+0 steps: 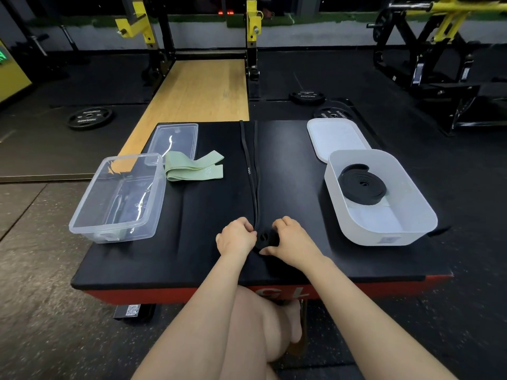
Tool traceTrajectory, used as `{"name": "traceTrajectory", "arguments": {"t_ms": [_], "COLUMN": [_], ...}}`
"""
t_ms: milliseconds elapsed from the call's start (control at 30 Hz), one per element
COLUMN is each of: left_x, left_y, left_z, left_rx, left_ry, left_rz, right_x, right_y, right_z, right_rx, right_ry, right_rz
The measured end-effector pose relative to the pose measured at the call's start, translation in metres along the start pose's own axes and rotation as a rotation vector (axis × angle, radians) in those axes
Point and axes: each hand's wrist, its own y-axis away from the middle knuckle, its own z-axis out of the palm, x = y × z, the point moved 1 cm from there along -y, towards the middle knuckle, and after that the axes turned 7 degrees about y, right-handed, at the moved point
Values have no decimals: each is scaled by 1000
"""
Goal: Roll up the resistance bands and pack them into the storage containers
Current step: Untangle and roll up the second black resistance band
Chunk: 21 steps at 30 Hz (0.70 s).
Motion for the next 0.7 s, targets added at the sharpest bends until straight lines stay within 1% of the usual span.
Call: {"name": "traceTrajectory", "arguments": {"t_ms": [167, 267, 333, 533, 700], "left_x": [-3, -6, -8, -12, -14], "left_y": [1, 4, 4, 6, 4], "left_z": [6, 7, 7, 4, 1], "left_rx": [30, 25, 11, -1, 16], "left_ry": [135, 194, 215, 201, 250], "left_rz": [50, 67, 81, 140, 98], "right_x": [-16, -21, -20, -12, -8], "right_y": [7, 6, 5, -2, -8], "right_z": [13, 17, 17, 9, 1], "right_rx": [88, 144, 146, 61, -52], "right_ry": [39, 30, 1, 13, 11], "right_rz": [77, 77, 60, -33, -108]}}
